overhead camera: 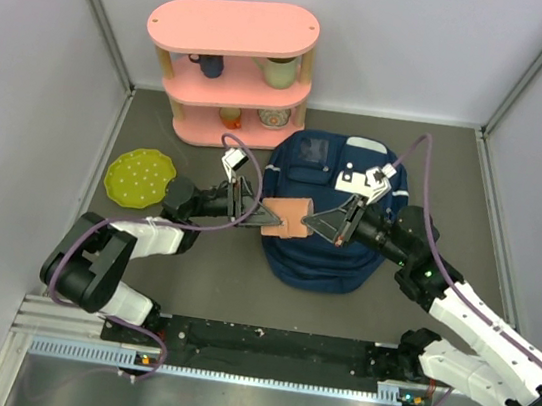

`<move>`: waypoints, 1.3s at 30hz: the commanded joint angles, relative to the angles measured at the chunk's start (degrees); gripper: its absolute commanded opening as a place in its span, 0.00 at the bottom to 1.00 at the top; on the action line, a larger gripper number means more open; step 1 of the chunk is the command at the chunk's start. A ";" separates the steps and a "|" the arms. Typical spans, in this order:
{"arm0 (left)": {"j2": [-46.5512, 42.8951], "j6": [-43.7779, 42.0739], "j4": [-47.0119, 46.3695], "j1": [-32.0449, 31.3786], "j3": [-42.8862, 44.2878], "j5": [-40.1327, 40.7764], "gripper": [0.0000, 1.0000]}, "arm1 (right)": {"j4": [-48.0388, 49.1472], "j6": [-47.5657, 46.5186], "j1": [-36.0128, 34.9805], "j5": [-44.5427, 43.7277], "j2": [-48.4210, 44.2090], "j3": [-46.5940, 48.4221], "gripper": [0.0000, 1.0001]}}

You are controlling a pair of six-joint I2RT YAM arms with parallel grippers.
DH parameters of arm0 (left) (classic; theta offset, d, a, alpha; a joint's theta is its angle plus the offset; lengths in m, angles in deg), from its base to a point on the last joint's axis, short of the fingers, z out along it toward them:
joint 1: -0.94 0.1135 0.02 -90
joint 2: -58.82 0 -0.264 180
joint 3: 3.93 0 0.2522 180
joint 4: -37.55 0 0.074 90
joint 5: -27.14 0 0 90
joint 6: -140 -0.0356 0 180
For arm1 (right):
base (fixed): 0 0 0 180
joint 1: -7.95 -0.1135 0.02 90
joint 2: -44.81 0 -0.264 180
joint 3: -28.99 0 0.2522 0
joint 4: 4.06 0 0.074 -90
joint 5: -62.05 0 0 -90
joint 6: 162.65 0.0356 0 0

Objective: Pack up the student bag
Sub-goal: Pick up the personal item from the center of the board.

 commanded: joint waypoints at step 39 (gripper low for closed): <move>-31.68 -20.34 37.90 -11.42 -1.84 47.18 0.00 | 31.05 9.01 -2.00 -4.31 4.78 -7.37 0.99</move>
